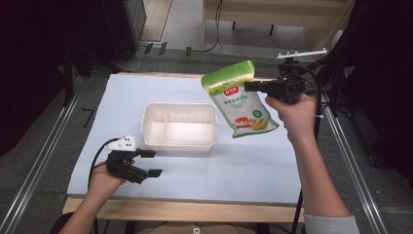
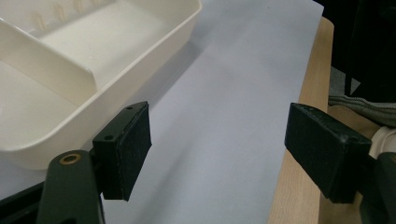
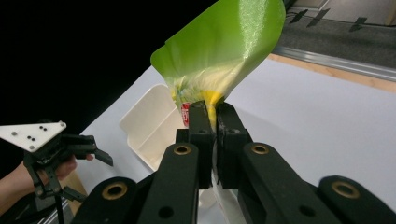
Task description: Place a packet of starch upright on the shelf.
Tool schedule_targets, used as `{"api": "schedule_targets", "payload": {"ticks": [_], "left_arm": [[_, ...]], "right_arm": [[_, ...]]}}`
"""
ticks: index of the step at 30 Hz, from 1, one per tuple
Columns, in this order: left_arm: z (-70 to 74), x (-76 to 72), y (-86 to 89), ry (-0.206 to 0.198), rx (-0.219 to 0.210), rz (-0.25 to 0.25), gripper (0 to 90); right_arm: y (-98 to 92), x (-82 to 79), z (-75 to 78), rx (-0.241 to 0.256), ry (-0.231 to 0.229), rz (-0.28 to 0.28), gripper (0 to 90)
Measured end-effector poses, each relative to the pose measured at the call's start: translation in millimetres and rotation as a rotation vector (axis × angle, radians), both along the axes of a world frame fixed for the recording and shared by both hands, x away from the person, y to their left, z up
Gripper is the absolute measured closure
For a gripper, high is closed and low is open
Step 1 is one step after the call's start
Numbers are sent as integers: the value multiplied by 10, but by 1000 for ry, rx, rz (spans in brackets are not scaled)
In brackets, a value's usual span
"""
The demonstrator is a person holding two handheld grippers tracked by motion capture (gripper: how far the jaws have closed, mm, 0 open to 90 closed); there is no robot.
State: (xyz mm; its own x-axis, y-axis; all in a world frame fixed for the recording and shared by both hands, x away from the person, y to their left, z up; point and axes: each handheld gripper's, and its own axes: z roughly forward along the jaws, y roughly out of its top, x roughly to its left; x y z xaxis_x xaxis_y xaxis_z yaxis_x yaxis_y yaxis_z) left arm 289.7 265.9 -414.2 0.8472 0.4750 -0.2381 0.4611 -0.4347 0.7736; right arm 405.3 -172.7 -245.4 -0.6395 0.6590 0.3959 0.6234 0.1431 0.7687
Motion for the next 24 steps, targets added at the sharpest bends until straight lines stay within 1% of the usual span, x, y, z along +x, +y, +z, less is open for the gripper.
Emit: {"api": "schedule_targets", "payload": {"ticks": [5, 6, 7, 11, 13, 19, 24], "left_arm": [[2, -2, 2, -1, -4, 1, 234], [2, -2, 2, -1, -4, 1, 234], [0, -5, -2, -1, -4, 0, 234], [1, -6, -5, -1, -3, -4, 234], [0, -6, -4, -2, -4, -3, 234], [-1, -4, -5, -1, -4, -6, 234], [0, -6, -5, 1, -6, -7, 234]], "right_arm": [[73, 30, 136, -14, -22, -1, 882], [73, 30, 136, -14, -22, -1, 882], [107, 50, 171, -15, -29, 3, 882], [162, 101, 210, -6, -26, 12, 882], [197, 117, 239, -12, -32, 13, 882], [355, 174, 334, -8, -48, 20, 882], [543, 243, 357, -7, -46, 39, 882]]}}
